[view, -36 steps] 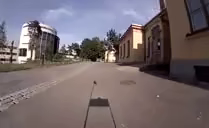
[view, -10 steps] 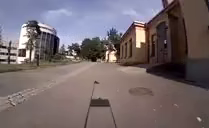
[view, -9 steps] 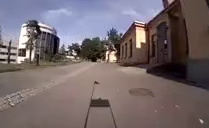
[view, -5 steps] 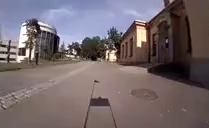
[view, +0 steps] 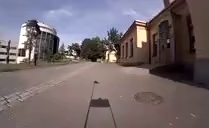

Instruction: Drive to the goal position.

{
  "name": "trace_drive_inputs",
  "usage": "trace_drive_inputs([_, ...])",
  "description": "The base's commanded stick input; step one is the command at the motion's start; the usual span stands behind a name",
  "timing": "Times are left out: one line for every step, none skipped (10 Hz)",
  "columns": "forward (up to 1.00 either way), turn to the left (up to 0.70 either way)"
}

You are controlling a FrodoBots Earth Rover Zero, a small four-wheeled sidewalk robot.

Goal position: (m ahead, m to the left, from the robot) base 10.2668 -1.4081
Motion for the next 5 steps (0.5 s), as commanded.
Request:
trace_drive_inputs([0.45, 0.00])
trace_drive_inputs([0.45, 0.00])
trace_drive_inputs([0.45, 0.00])
trace_drive_inputs([0.45, 0.00])
trace_drive_inputs([0.45, 0.00])
